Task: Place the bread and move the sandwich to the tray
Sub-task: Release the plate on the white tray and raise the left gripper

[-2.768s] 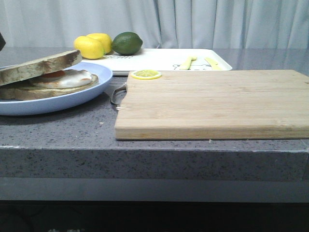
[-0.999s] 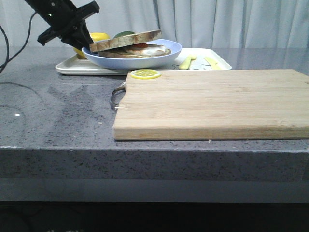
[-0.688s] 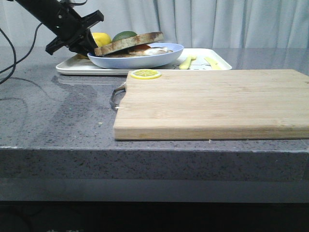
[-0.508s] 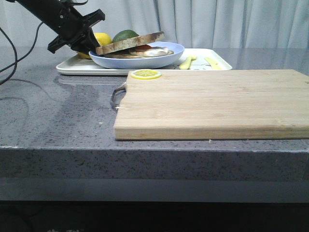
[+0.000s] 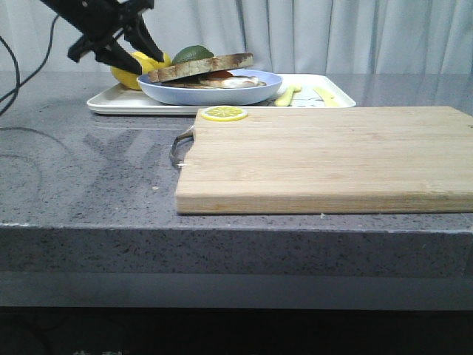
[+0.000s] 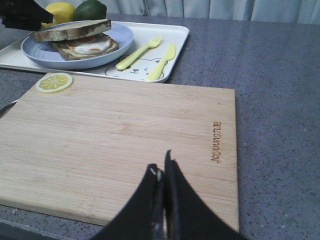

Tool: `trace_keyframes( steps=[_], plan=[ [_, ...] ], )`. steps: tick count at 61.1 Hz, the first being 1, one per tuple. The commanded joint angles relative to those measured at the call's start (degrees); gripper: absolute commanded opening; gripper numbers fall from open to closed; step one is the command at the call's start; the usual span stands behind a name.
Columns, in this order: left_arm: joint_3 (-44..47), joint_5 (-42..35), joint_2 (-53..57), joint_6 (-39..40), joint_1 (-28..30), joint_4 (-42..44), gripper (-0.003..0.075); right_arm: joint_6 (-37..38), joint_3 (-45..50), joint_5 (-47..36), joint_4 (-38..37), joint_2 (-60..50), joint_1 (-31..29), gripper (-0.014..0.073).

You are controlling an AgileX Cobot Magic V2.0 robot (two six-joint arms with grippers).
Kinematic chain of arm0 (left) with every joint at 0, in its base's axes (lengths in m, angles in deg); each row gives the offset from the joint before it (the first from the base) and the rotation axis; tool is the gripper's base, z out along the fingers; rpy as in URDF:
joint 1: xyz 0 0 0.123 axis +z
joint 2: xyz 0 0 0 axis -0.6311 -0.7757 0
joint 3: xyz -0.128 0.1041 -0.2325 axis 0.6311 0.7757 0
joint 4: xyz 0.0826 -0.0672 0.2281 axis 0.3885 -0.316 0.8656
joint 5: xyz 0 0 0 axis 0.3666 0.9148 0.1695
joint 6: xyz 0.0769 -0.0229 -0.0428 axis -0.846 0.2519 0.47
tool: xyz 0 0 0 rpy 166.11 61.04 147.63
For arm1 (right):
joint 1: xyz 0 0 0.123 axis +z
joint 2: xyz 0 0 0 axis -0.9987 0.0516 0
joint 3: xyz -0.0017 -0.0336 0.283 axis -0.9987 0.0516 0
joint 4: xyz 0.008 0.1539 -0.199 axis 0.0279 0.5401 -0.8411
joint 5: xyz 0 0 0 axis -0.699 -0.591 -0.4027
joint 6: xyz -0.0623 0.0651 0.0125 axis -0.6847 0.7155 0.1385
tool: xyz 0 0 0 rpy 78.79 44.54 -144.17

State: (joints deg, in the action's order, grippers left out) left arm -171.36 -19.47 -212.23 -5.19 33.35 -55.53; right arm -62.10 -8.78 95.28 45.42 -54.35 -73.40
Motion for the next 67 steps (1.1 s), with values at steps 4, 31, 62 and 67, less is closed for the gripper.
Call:
trace_keyframes(
  steps=[4,31,62,67],
  plan=[
    [-5.8,1.6,4.4,-0.4,0.3,-1.9,0.0206,0.0,-1.5,-4.3,0.1,0.3,-0.3,-0.0061],
    [-9.3,1.6,9.7,2.2,0.0,-1.4,-0.002,0.0,-1.5,-3.6,0.1,0.3,-0.3,-0.0061],
    [-0.6,1.6,23.5,4.7,-11.3,19.1,-0.002,0.0,-1.5,-3.4,0.1,0.3,-0.3,-0.0061],
    [8.9,1.6,29.0,4.7,-13.1,27.0,-0.002,0.0,-1.5,-3.4,0.1,0.3,-0.3,-0.0061]
  ],
)
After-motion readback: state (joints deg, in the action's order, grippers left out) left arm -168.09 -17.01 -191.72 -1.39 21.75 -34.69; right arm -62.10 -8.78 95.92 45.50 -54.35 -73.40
